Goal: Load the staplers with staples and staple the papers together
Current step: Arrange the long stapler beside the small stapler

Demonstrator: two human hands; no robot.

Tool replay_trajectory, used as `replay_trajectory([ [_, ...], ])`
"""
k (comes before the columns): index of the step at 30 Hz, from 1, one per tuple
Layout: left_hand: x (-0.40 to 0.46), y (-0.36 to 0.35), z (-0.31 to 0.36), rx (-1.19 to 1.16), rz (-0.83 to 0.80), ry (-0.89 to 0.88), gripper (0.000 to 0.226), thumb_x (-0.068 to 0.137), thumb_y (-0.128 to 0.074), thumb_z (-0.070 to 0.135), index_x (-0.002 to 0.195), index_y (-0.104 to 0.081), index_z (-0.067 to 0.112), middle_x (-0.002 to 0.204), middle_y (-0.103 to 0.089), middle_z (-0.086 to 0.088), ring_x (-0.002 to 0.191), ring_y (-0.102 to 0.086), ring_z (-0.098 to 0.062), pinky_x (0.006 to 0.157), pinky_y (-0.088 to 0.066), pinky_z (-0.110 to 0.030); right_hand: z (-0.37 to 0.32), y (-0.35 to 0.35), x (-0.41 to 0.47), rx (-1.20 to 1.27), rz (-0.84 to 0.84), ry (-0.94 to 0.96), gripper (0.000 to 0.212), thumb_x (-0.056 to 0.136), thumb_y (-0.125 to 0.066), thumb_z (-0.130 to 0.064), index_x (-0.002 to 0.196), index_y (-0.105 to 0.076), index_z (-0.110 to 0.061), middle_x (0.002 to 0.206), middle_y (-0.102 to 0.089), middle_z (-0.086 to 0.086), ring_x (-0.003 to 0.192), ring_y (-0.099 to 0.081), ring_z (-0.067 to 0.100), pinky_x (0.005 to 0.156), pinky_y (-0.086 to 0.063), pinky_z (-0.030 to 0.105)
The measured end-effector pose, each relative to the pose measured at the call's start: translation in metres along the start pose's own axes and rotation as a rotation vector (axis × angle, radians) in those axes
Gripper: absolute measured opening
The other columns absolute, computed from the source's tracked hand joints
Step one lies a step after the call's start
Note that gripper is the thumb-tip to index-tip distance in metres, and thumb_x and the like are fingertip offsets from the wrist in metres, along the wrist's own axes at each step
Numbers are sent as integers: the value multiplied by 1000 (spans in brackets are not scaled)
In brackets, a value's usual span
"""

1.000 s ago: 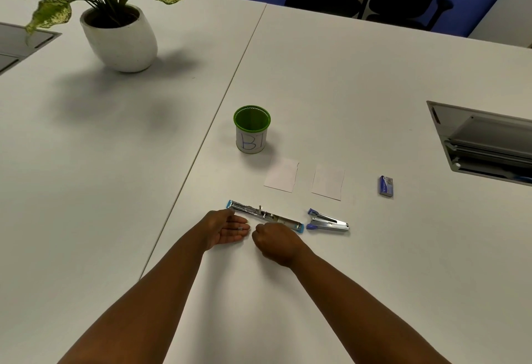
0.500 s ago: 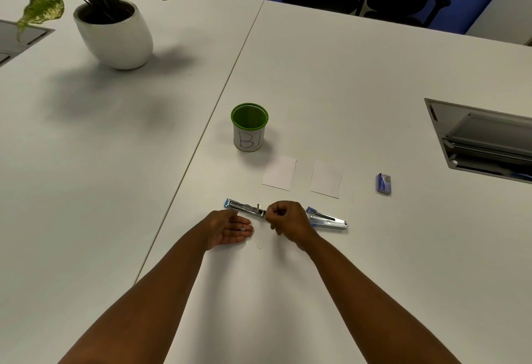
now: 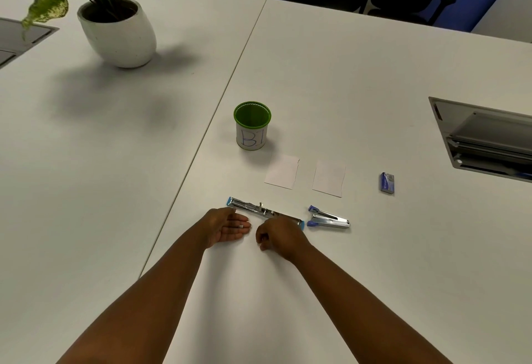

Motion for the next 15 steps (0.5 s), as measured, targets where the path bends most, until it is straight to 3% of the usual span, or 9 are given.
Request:
replay_trajectory([
  [6, -1, -2, 1, 8, 7, -7, 39, 99, -32, 19, 85, -63, 0, 61, -72, -8, 55, -70, -17, 53, -57, -23, -6, 4, 3, -86, -23, 68, 17, 75, -64, -4, 92, -69, -6, 98, -70, 11, 94, -61, 23, 66, -27, 22],
  [11, -1, -3, 1, 15, 10, -12, 40, 99, -32, 20, 85, -64, 1, 61, -72, -8, 55, -70, -16, 54, -57, -24, -9, 4, 3, -140, -38, 129, 15, 77, -61, -2, 89, -69, -4, 95, -71, 12, 91, -63, 23, 52, -24, 17],
  [15, 0, -2, 0, 15, 6, -11, 40, 99, -32, 20, 85, -64, 1, 62, -72, -8, 56, -70, -17, 56, -57, -25, -8, 3, 5, -139, -36, 146, 15, 77, -61, 0, 88, -69, -2, 94, -71, 13, 89, -64, 24, 58, -28, 19],
])
Point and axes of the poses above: each hand's wrist, its own x-axis towards the middle knuckle, its own y-axis out of the back of the hand, z = x × y, the point moved 2 cm from there along x, towards the middle knuckle
